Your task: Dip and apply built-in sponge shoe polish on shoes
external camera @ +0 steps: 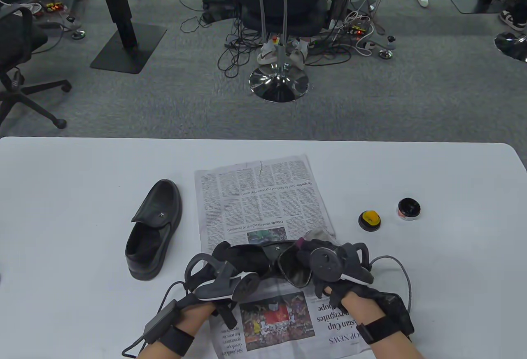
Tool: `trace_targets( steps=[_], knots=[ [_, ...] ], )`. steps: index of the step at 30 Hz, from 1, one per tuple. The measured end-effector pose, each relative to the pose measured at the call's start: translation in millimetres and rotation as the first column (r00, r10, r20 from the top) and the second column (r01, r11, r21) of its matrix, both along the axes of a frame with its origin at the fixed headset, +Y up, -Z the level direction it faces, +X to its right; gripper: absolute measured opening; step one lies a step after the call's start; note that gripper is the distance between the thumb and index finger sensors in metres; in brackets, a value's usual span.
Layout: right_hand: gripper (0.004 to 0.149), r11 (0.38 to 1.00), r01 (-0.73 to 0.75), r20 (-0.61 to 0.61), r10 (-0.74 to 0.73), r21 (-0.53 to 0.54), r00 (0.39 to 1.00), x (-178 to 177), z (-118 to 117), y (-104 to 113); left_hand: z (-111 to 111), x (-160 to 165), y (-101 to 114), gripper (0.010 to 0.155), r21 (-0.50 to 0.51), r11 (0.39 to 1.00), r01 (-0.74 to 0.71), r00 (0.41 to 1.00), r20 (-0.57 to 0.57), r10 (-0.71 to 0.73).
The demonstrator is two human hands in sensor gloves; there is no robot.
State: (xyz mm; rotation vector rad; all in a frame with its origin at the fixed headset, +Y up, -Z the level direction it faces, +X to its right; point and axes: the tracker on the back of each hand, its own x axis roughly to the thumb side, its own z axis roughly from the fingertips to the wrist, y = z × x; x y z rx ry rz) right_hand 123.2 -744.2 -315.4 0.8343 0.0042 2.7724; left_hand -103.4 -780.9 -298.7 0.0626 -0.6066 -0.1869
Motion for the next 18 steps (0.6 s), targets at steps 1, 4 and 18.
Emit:
trace_targets(
  steps=[1,4,18],
  knots=[
    [0.039,0.987,0.124,-0.027,-0.127,-0.104,0.992,3.5,-3.1,0.1,0.1,-0.6,0.0,0.034,0.000,1.000,-0.001,1.000,0.003,0.001],
    [0.038,0.989,0.143,0.121,-0.139,-0.029,0.983,14.9,-9.8,-3.9,0.1,0.4,0.0,0.034,-0.001,1.000,0.000,1.000,0.000,0.000],
    [0.038,0.921,0.348,0.119,-0.331,-0.173,0.936,4.8,2.4,2.5,1.0,-0.4,0.1,0.034,0.002,1.000,-0.003,1.000,0.009,0.003]
  ],
)
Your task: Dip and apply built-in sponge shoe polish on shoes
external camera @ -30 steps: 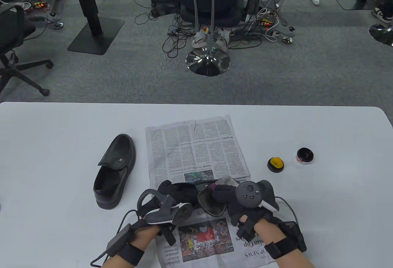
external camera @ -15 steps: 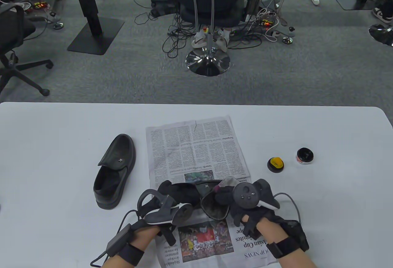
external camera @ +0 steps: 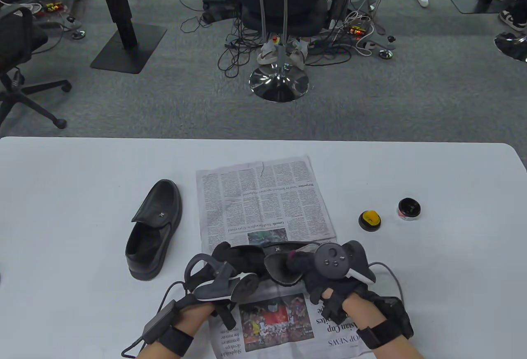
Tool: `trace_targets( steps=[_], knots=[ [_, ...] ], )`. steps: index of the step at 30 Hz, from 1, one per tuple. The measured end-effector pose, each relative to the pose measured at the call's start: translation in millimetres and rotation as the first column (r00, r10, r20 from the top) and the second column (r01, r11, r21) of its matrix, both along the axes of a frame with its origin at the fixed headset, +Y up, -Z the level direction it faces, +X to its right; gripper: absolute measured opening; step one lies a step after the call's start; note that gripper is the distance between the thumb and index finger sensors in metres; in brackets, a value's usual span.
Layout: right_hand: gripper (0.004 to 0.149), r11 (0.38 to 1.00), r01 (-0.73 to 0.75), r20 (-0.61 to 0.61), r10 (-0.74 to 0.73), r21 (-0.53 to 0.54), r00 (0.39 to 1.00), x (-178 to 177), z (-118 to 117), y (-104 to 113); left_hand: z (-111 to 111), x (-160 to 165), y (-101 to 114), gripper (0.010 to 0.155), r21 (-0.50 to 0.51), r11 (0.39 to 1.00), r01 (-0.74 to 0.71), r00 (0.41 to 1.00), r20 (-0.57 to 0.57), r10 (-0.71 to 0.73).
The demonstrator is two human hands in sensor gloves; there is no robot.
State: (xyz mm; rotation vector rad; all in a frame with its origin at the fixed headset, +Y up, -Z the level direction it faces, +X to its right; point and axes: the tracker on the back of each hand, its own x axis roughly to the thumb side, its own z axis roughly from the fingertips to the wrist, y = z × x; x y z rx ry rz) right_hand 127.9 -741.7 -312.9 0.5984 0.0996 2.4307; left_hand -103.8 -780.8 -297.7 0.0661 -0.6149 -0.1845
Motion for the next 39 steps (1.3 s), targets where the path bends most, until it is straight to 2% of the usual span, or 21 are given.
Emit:
trace_targets(
  steps=[1,3,5,7,8,10,11,13,15,17,19,20,21,22,24,26,28,32,34,36,39],
  knots=[
    [0.038,0.991,-0.101,0.068,0.095,0.087,0.993,2.0,-0.4,-0.9,-0.1,0.1,-0.1,0.033,-0.001,1.000,-0.002,1.000,-0.002,0.002],
    [0.039,0.884,-0.392,0.116,0.374,0.257,0.920,-2.7,0.5,-1.4,0.1,1.1,-0.2,0.034,-0.001,1.000,-0.002,1.000,-0.006,0.002],
    [0.040,0.928,-0.314,0.025,0.316,0.199,0.949,-9.9,6.0,0.3,0.1,0.9,0.0,0.034,0.001,1.000,0.002,1.000,-0.007,-0.002],
    [0.040,0.999,0.024,-0.083,-0.021,0.035,0.996,-9.9,6.8,-1.0,0.2,0.3,0.2,0.034,0.000,1.000,0.002,1.000,-0.001,-0.002],
    [0.039,0.999,0.030,-0.036,-0.029,0.022,0.999,-9.9,6.3,-1.9,0.2,0.2,0.2,0.034,0.000,1.000,0.001,1.000,0.000,-0.001],
    [0.040,0.955,-0.207,0.056,0.200,0.211,0.978,-9.6,4.7,-3.9,0.1,1.0,0.0,0.034,-0.002,1.000,0.000,1.000,-0.003,0.000],
    [0.041,0.887,-0.358,0.091,0.347,0.292,0.934,-13.7,6.7,-5.7,0.3,1.5,0.1,0.034,-0.002,1.000,-0.001,1.000,-0.006,0.001],
    [0.042,0.918,-0.281,0.010,0.290,0.280,0.957,-20.7,14.2,-6.9,0.3,1.5,0.3,0.034,-0.001,1.000,0.002,1.000,-0.007,-0.002],
    [0.042,0.990,0.027,-0.067,-0.018,0.141,0.998,-20.3,14.5,-9.5,0.4,0.6,0.5,0.034,0.000,1.000,0.002,1.000,-0.002,-0.002],
    [0.042,0.981,-0.089,-0.014,0.093,0.171,0.996,-20.1,10.2,-11.7,0.4,0.8,0.5,0.034,-0.001,1.000,0.003,1.000,-0.003,-0.003],
    [0.045,0.888,-0.365,0.096,0.352,0.279,0.931,-20.9,5.0,-18.1,0.5,0.8,0.6,0.034,0.001,1.000,0.003,1.000,-0.004,-0.003],
    [0.046,0.877,-0.385,0.074,0.380,0.289,0.922,-22.9,7.3,-19.7,0.5,0.8,0.7,0.034,0.001,1.000,0.003,1.000,-0.005,-0.003],
    [0.047,0.908,-0.306,0.026,0.312,0.286,0.950,-24.7,9.3,-20.8,0.5,0.8,0.7,0.034,0.002,1.000,0.003,1.000,-0.006,-0.003],
    [0.048,0.967,-0.139,-0.057,0.154,0.212,0.986,-22.9,10.2,-22.6,0.5,0.6,0.7,0.034,0.004,1.000,0.005,1.000,-0.006,-0.005],
    [0.048,0.995,0.079,-0.095,-0.073,0.060,0.993,-18.2,6.3,-25.8,0.3,0.6,0.8,0.034,0.003,1.000,0.003,1.000,-0.006,-0.003],
    [0.048,0.982,-0.110,-0.001,0.112,0.151,0.994,-16.0,-1.4,-25.7,0.3,0.9,0.9,0.034,0.005,1.000,0.005,1.000,-0.007,-0.005],
    [0.049,0.866,-0.404,0.090,0.396,0.295,0.914,-19.2,-0.3,-25.2,0.3,1.3,0.9,0.034,0.005,1.000,0.004,1.000,-0.009,-0.004],
    [0.049,0.991,-0.036,-0.063,0.044,0.130,0.997,-18.8,3.5,-24.5,0.3,0.9,0.9,0.034,0.006,1.000,0.006,1.000,-0.006,-0.006],
    [0.048,0.971,-0.177,0.036,0.174,0.159,0.984,-13.0,-4.8,-26.1,0.3,1.6,1.0,0.034,0.006,1.000,0.008,1.000,-0.009,-0.008],
    [0.049,0.873,-0.403,0.105,0.389,0.274,0.915,-17.7,-1.6,-24.8,0.5,3.3,0.7,0.034,0.006,1.000,0.009,1.000,-0.016,-0.009],
    [0.049,0.966,-0.165,-0.035,0.176,0.197,0.984,-22.2,7.6,-22.1,0.4,2.5,0.9,0.034,0.005,1.000,0.010,1.000,-0.013,-0.010]
  ],
)
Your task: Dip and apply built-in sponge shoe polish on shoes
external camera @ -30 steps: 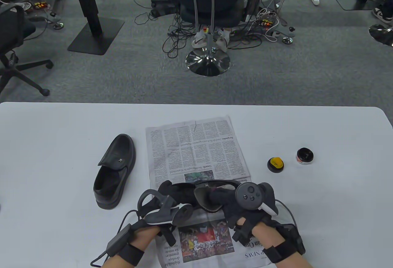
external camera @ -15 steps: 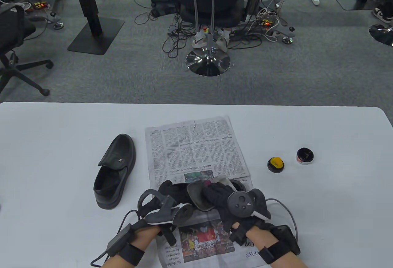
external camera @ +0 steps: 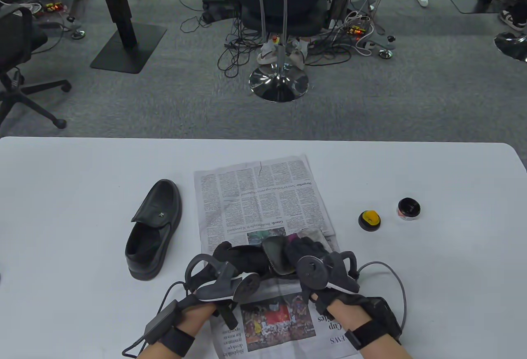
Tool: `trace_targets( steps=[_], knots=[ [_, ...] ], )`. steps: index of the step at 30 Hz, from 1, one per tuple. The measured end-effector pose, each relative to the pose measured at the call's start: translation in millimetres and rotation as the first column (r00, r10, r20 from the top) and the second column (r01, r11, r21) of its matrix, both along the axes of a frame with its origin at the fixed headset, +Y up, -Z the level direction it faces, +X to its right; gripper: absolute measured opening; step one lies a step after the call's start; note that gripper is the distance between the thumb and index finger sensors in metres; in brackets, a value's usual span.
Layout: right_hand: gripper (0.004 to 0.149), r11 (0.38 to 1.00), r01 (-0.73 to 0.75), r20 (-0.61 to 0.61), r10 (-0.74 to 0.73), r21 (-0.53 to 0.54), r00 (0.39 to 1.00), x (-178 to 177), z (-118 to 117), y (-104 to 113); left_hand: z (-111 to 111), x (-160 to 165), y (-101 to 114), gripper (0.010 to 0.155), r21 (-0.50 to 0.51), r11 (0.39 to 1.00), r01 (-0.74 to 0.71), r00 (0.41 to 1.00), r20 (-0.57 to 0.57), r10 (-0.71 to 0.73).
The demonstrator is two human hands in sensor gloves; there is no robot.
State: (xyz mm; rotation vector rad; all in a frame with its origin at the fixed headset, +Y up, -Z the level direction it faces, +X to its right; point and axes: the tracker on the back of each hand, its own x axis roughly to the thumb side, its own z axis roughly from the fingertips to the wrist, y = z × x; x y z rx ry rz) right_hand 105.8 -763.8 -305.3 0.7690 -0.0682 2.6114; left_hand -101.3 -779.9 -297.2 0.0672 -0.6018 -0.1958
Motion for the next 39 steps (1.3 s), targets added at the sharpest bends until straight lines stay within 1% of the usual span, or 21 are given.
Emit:
trace_targets(
  steps=[1,2,5,6,9,10,11,13,14,16,19,20,22,24,27,28,31,33,35,36,39],
  knots=[
    [0.048,0.981,0.165,-0.018,-0.168,-0.103,0.986,5.5,-4.3,-0.4,0.0,-0.4,0.0,0.034,0.000,1.000,-0.001,1.000,0.002,0.001],
    [0.048,0.977,0.178,0.013,-0.177,-0.117,0.984,7.7,-6.2,-0.6,-0.1,-0.2,0.1,0.034,0.000,1.000,-0.001,1.000,0.002,0.001],
    [0.048,0.973,-0.220,0.141,0.209,0.067,0.968,10.6,-10.6,0.0,0.0,1.3,0.0,0.034,0.000,1.000,-0.001,1.000,-0.003,0.001],
    [0.048,0.972,-0.223,0.110,0.214,0.078,0.971,5.8,-7.4,0.5,-0.1,1.5,0.2,0.034,0.001,1.000,0.003,1.000,-0.006,-0.003],
    [0.047,0.995,0.079,-0.014,-0.080,-0.060,0.997,3.5,0.5,4.6,0.0,-0.2,0.1,0.034,0.000,1.000,-0.001,1.000,0.002,0.001],
    [0.046,0.953,0.240,0.003,-0.244,-0.186,0.970,10.5,-5.4,4.8,0.1,-0.9,0.1,0.034,0.000,1.000,-0.002,1.000,0.003,0.002],
    [0.045,0.956,0.233,0.040,-0.230,-0.178,0.972,13.4,-7.9,5.0,0.1,-0.7,0.1,0.034,-0.001,1.000,-0.002,1.000,0.002,0.002],
    [0.045,0.990,-0.137,0.136,0.133,0.018,0.982,16.8,-11.5,5.0,0.3,0.3,0.1,0.034,0.000,1.000,-0.002,1.000,-0.002,0.002],
    [0.045,0.979,-0.192,0.106,0.185,0.063,0.977,10.9,-7.1,7.4,0.3,1.1,0.2,0.034,0.002,1.000,0.002,1.000,-0.006,-0.002],
    [0.045,0.998,-0.050,0.034,0.051,-0.041,0.998,7.0,-1.1,11.1,0.2,-0.1,0.0,0.034,-0.001,1.000,-0.002,1.000,-0.001,0.002],
    [0.043,0.888,0.326,0.029,-0.335,-0.324,0.942,19.2,-8.9,10.0,-0.3,-1.9,0.4,0.034,-0.012,1.000,-0.001,1.000,0.004,0.001],
    [0.042,0.939,0.270,0.067,-0.261,-0.216,0.963,22.8,-11.3,11.3,-0.4,-1.4,0.4,0.034,-0.013,1.000,-0.001,1.000,0.002,0.001],
    [0.042,0.993,-0.117,0.106,0.113,0.027,0.988,21.1,-9.9,11.8,-0.1,-0.1,0.3,0.034,-0.010,1.000,0.000,1.000,-0.004,0.000],
    [0.042,0.995,-0.093,0.077,0.096,-0.042,0.992,10.7,-2.7,15.1,0.0,-0.1,0.3,0.034,-0.010,1.000,0.005,1.000,-0.004,-0.005],
    [0.041,0.938,0.181,-0.015,-0.194,-0.295,0.981,14.1,-5.2,19.5,0.2,-2.4,0.2,0.034,-0.013,1.000,-0.001,1.000,0.000,0.001],
    [0.040,0.944,0.177,0.018,-0.179,-0.279,0.984,17.1,-6.2,20.8,0.2,-2.1,0.2,0.034,-0.014,1.000,-0.001,1.000,0.000,0.001],
    [0.039,0.975,-0.220,0.104,0.221,-0.025,0.970,19.2,-8.2,22.7,-1.2,-1.6,0.8,0.034,-0.030,1.000,-0.002,1.000,0.001,0.002],
    [0.039,0.977,-0.206,0.035,0.208,-0.051,0.978,11.0,-1.6,25.0,-0.6,-1.4,0.4,0.034,-0.025,1.000,0.002,1.000,-0.001,-0.002],
    [0.039,0.976,-0.001,-0.110,-0.023,-0.218,0.994,9.8,-0.3,25.5,-0.5,-1.5,0.3,0.034,-0.023,1.000,0.000,1.000,-0.002,0.000],
    [0.038,0.960,0.064,-0.092,-0.092,-0.274,0.992,12.0,-0.9,25.5,-0.6,-1.4,0.4,0.034,-0.023,1.000,0.001,1.000,-0.002,-0.001],
    [0.038,0.970,-0.217,0.034,0.221,-0.107,0.975,21.2,-11.1,26.4,-0.6,-0.7,0.3,0.034,-0.023,1.000,-0.003,1.000,-0.003,0.003]
  ],
)
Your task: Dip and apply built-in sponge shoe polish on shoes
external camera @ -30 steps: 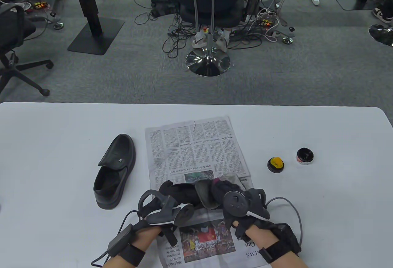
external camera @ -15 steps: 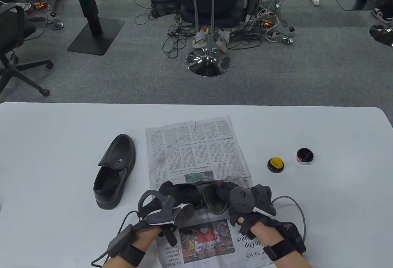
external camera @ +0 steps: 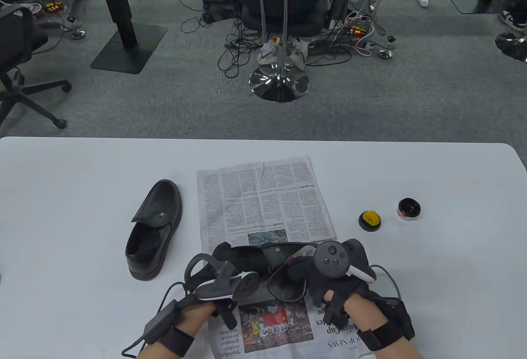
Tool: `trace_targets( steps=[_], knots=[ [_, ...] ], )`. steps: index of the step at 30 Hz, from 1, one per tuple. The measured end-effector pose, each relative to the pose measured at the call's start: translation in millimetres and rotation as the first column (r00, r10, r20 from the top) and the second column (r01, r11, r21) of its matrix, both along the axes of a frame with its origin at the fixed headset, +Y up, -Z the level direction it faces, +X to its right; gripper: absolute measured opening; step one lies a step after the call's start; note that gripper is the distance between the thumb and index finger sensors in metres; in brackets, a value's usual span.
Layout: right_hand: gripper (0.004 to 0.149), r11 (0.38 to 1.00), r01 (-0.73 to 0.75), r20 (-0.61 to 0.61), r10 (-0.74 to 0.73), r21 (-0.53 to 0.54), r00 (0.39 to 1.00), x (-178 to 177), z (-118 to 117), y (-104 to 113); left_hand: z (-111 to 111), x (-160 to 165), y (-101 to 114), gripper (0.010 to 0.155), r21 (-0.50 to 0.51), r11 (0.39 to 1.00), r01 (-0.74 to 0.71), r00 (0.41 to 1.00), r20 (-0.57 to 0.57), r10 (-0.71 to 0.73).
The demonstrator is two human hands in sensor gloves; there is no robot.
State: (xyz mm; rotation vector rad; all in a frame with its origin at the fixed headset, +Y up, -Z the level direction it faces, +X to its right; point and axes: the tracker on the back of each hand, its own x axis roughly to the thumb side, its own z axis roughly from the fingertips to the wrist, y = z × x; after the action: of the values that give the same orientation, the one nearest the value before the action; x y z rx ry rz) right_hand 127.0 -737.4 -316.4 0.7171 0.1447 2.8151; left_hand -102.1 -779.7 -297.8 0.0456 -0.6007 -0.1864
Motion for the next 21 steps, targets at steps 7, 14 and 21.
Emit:
trace_targets(
  steps=[7,14,21],
  knots=[
    [0.037,0.978,0.171,-0.022,-0.175,-0.119,0.984,2.5,1.6,0.8,-0.3,-0.6,0.0,0.034,-0.002,1.000,-0.001,1.000,0.005,0.001],
    [0.038,0.956,0.202,-0.064,-0.220,-0.213,0.973,-3.0,5.2,1.1,-0.7,-1.8,0.1,0.034,-0.005,1.000,-0.005,1.000,0.016,0.005],
    [0.038,0.975,0.108,-0.125,-0.134,-0.195,0.983,0.8,2.3,2.3,-0.9,-1.7,0.0,0.034,-0.007,1.000,-0.007,1.000,0.014,0.007]
  ],
)
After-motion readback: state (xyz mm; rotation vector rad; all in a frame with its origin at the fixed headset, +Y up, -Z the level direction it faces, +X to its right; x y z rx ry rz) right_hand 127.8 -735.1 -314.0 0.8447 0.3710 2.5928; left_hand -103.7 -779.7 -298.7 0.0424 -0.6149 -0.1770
